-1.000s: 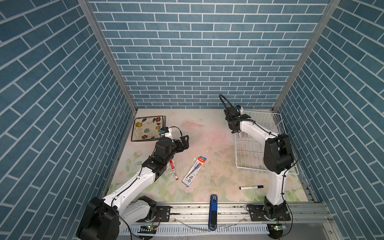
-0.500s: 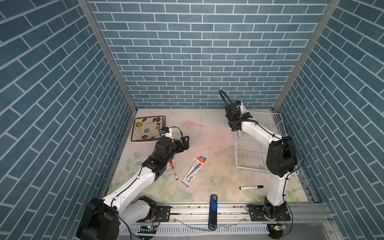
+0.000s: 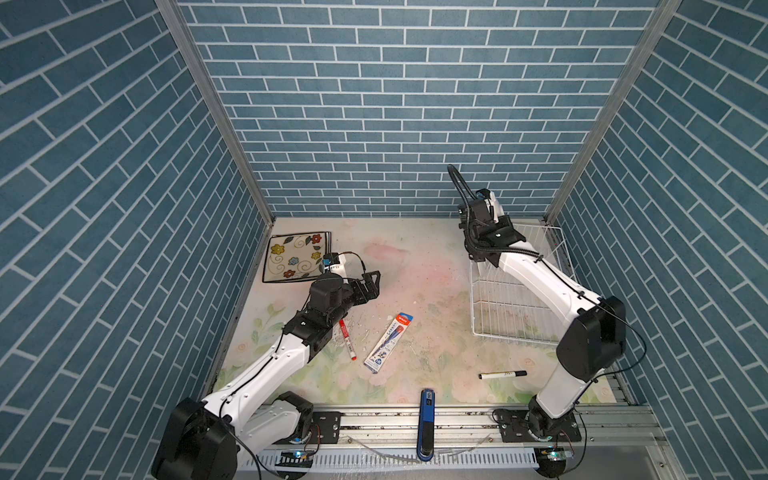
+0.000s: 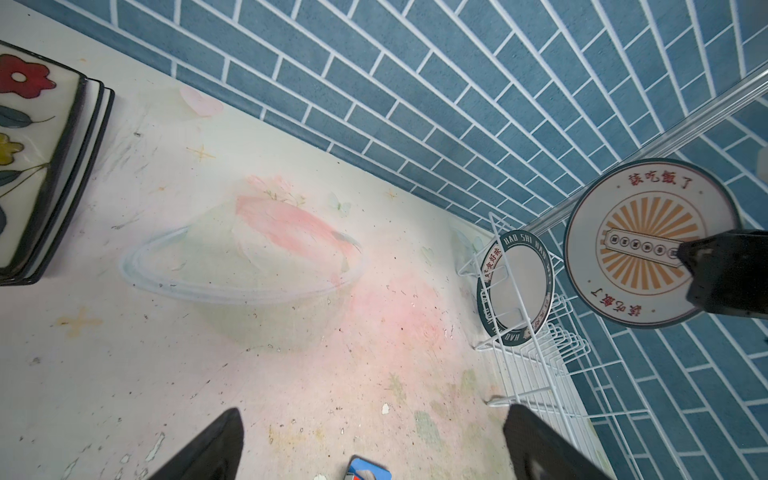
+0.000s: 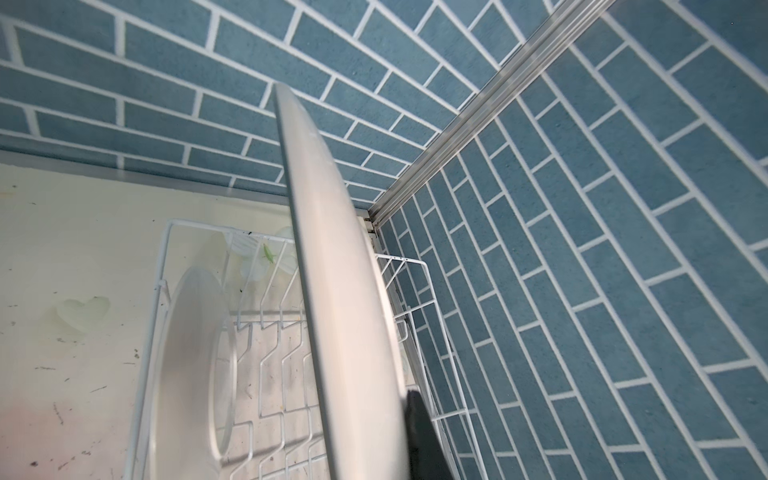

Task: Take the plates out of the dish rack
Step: 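Close the right gripper on the sunburst plate and lift it from the rack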

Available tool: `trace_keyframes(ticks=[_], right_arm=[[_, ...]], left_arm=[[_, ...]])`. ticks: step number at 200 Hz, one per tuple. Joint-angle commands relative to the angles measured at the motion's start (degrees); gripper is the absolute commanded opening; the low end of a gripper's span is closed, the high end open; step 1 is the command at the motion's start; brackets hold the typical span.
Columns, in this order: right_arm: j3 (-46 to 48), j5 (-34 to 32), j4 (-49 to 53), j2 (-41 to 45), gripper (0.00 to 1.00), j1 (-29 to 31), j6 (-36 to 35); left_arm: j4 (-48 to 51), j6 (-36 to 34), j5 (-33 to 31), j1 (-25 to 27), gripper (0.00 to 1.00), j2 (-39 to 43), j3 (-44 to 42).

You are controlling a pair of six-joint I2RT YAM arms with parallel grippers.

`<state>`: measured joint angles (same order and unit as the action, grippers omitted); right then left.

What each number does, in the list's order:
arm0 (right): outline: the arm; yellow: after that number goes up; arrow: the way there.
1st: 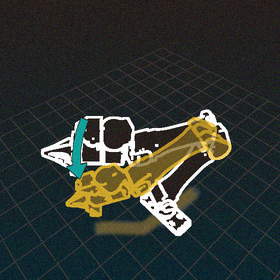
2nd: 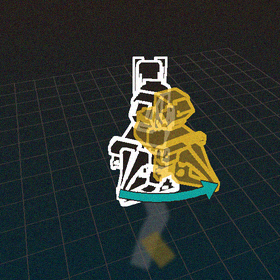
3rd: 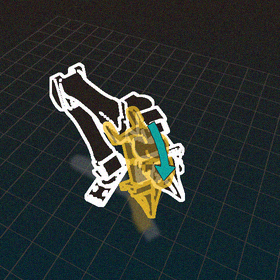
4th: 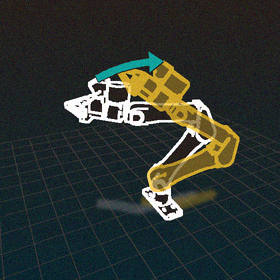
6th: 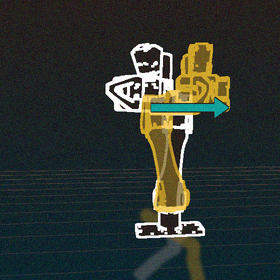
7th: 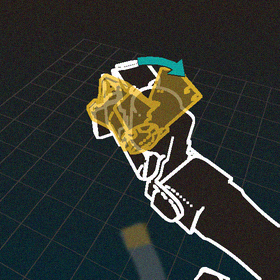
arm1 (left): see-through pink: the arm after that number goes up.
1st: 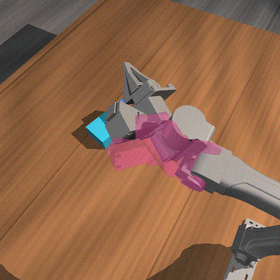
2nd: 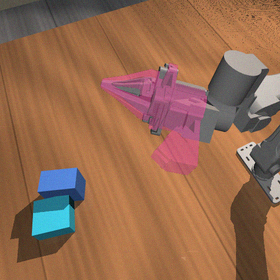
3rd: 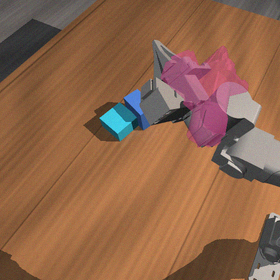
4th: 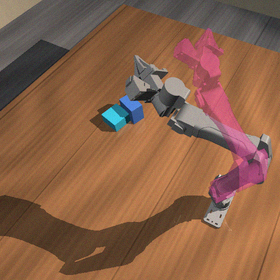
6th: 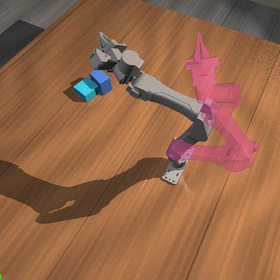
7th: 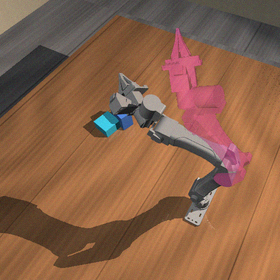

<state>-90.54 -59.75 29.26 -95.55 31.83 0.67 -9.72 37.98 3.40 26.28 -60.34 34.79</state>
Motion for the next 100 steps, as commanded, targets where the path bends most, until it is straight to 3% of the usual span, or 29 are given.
trace_keyframes(ticks=[1, 29, 62, 100], right_arm=[[2.95, 2.1, 0.09, 8.55, 0.0, 0.33, 2.68], [7.93, 7.11, -0.34, 16.7, 0.0, 0.32, 6.43], [14.41, 18.69, -2.94, 27.24, 0.0, 0.25, 11.66], [21.05, 23.57, -6.83, 35.52, 0.0, 0.32, 17.43]], left_arm=[[-0.17, -0.28, 1.33, 0.35, 1.0, 0.13, 1.86], [-0.11, -0.08, 2.03, 0.41, 1.0, -1.08, 3.44], [-3.53, 0.29, 5.71, 0.34, 1.0, -4.95, 3.78], [-5.03, 1.07, 9.07, 0.3, 1.0, -6.81, 4.37]])
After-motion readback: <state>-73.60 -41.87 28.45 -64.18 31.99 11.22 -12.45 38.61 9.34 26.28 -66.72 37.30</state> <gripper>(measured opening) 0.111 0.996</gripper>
